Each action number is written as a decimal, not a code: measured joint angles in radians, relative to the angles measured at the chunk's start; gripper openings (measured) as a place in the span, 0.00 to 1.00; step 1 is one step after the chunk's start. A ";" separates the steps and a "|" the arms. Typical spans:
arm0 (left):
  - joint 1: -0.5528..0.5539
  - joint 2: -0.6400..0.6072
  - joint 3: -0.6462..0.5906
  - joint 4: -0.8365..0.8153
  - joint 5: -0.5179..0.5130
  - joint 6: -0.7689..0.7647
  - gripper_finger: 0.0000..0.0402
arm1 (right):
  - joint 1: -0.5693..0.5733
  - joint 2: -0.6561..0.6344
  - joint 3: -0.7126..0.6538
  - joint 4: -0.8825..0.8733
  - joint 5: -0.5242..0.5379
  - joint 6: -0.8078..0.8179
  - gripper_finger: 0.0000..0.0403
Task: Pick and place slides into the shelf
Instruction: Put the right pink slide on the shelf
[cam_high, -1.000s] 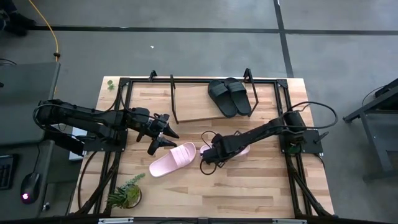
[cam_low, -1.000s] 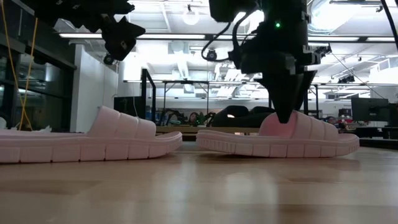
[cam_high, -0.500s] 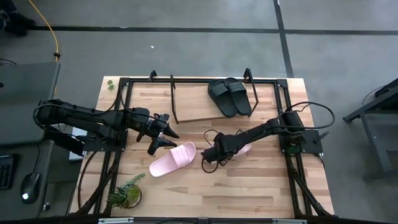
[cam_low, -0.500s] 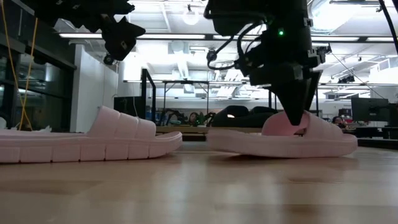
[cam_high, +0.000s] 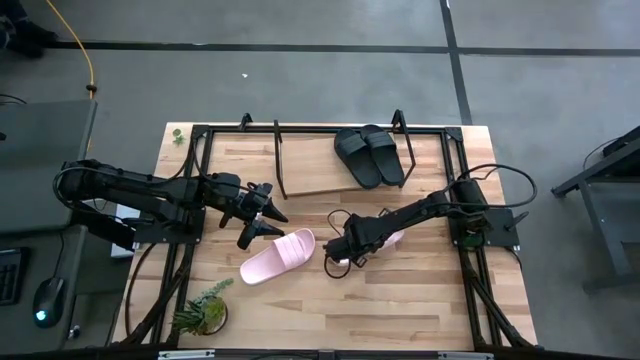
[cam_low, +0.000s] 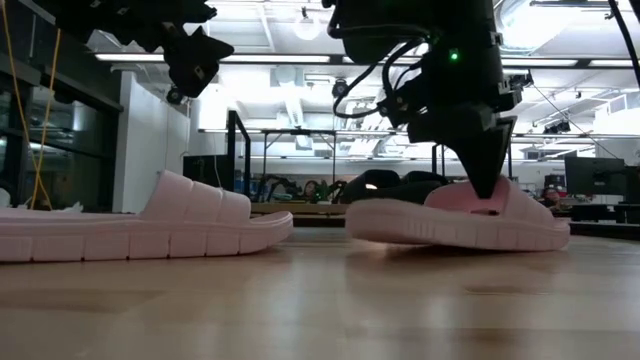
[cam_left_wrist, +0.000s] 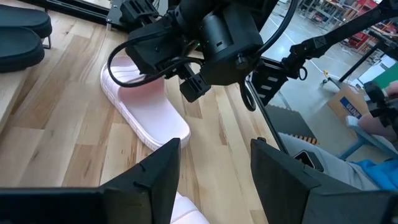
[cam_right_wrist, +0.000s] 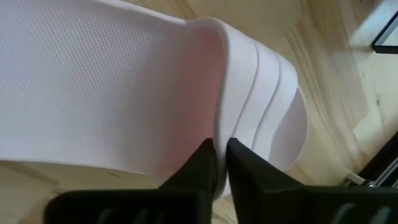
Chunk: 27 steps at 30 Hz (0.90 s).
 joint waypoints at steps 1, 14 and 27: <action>0.000 0.000 0.000 0.000 0.000 0.000 0.45 | 0.000 0.000 0.000 -0.001 0.000 -0.011 0.02; -0.001 0.000 0.000 0.001 -0.037 0.048 0.45 | 0.000 0.000 0.000 -0.043 0.002 -0.065 0.01; -0.127 0.000 0.000 0.022 -0.207 0.294 0.45 | 0.000 0.000 0.062 -0.043 0.092 -0.140 0.00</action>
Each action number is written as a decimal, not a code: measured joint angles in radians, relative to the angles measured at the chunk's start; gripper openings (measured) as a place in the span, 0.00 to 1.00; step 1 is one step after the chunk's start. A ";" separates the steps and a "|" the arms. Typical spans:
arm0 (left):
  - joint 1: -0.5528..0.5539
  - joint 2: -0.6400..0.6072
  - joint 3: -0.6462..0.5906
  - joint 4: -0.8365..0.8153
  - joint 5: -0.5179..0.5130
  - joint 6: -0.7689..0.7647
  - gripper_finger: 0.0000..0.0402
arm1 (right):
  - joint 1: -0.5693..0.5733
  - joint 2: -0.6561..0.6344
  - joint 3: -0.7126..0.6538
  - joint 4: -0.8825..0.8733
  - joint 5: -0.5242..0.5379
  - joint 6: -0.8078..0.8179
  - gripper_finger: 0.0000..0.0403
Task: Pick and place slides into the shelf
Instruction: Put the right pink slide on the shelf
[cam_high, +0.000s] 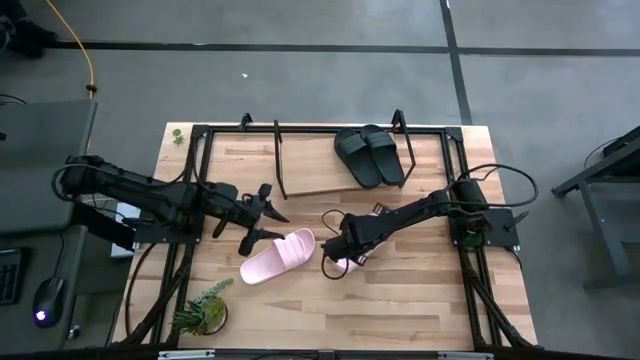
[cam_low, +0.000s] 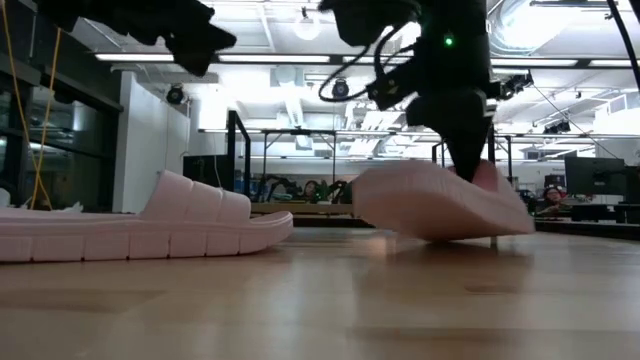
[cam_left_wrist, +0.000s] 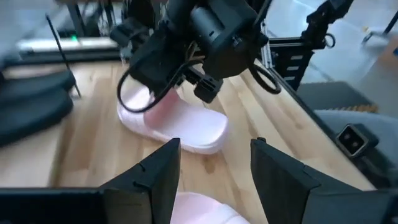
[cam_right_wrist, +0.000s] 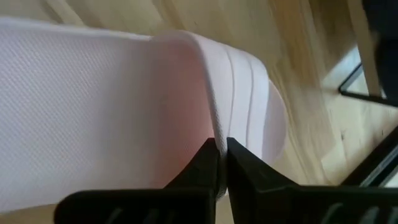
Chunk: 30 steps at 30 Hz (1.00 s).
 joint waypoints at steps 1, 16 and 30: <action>-0.018 0.000 0.000 0.012 -0.022 0.025 0.45 | 0.000 0.000 0.007 0.004 0.004 -0.008 0.00; -0.170 0.028 0.001 0.030 -0.194 0.300 0.45 | 0.003 0.000 0.028 0.088 0.050 -0.148 0.00; -0.167 0.099 -0.001 0.031 -0.234 0.306 0.45 | 0.014 -0.009 0.032 0.082 0.135 -0.177 0.00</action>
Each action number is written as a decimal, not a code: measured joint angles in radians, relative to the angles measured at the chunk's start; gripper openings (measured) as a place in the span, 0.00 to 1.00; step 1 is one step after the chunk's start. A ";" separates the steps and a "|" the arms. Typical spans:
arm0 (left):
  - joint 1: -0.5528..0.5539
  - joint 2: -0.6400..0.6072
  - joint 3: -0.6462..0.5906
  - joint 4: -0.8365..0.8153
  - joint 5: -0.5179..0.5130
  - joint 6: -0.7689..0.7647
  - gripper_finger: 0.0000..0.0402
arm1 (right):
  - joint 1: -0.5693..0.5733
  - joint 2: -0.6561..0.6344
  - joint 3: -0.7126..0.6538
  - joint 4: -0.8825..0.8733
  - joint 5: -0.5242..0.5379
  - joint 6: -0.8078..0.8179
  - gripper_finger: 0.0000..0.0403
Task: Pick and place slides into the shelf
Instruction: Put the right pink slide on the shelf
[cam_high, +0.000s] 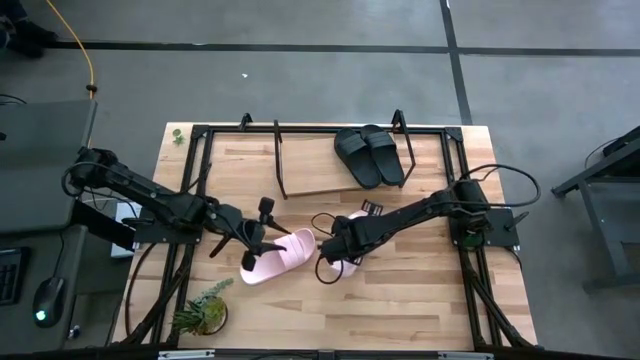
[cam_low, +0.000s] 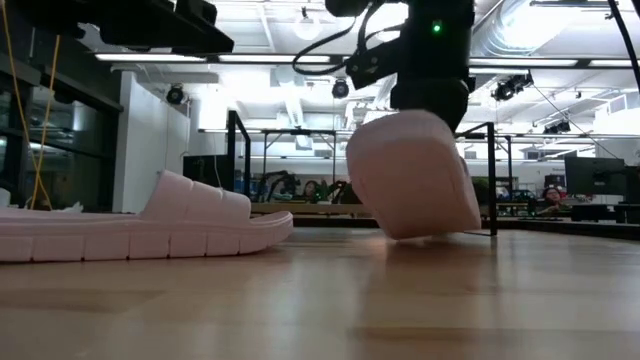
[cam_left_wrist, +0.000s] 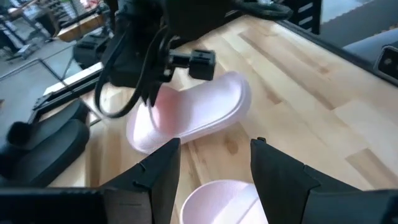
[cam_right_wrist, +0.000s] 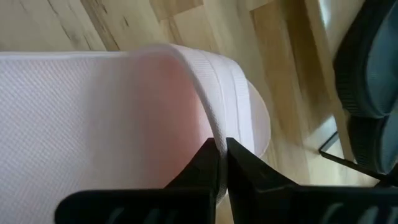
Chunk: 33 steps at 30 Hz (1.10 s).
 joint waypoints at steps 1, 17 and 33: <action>0.000 -0.001 0.000 0.005 -0.004 0.000 0.45 | 0.001 0.000 0.009 -0.013 0.008 0.001 0.00; 0.000 -0.002 0.000 0.053 -0.004 -0.004 0.45 | 0.108 -0.001 0.302 -0.051 0.267 -0.084 0.00; -0.001 -0.002 0.023 0.151 -0.004 0.120 0.45 | -0.002 -0.001 0.363 -0.047 0.242 -0.240 0.00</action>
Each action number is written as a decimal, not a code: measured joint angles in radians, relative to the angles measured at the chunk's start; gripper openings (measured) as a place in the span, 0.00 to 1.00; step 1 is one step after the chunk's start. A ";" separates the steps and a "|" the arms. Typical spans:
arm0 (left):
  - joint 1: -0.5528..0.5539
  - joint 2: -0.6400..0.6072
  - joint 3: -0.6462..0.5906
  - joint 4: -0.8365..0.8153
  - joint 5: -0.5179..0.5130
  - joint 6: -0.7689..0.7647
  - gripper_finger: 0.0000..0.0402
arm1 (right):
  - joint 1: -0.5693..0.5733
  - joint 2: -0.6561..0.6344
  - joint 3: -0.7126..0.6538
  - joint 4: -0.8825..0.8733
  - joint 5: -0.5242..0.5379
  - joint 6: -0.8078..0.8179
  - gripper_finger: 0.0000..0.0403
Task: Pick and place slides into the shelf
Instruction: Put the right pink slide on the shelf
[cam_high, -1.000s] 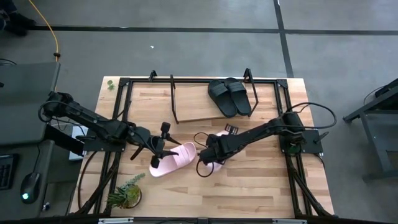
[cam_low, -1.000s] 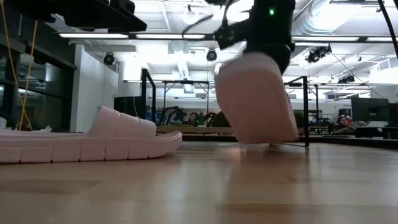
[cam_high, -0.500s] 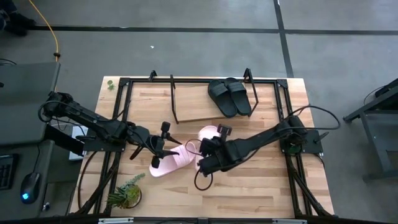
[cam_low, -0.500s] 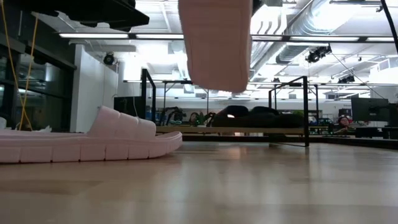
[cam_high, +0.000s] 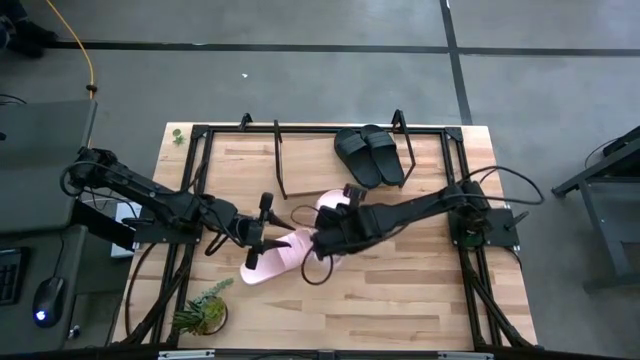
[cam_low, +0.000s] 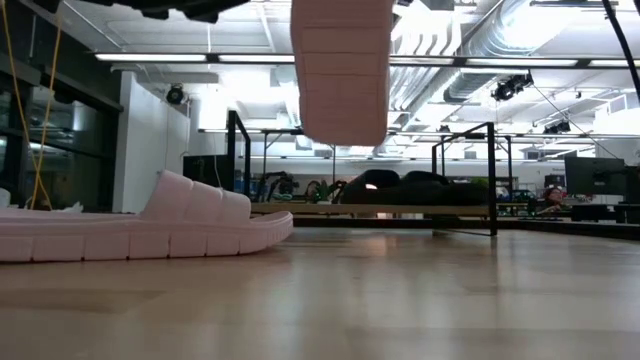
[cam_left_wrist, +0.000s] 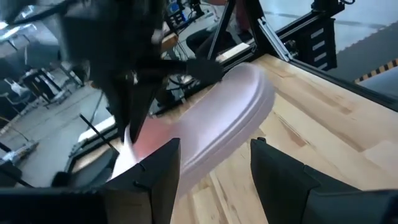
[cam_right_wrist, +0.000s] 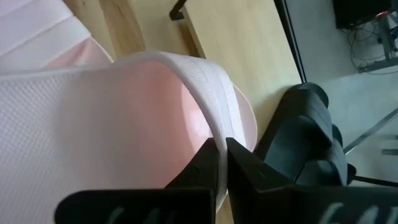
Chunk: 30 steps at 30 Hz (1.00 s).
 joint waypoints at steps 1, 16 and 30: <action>0.000 0.000 0.003 -0.003 0.000 0.008 0.45 | -0.012 0.000 0.000 0.002 -0.007 -0.010 0.00; -0.094 0.000 0.008 0.005 -0.082 0.159 0.45 | -0.117 0.000 0.000 0.098 -0.089 -0.151 0.00; -0.092 0.000 0.008 -0.002 -0.104 0.145 0.45 | -0.110 0.000 0.179 0.099 -0.113 -0.187 0.00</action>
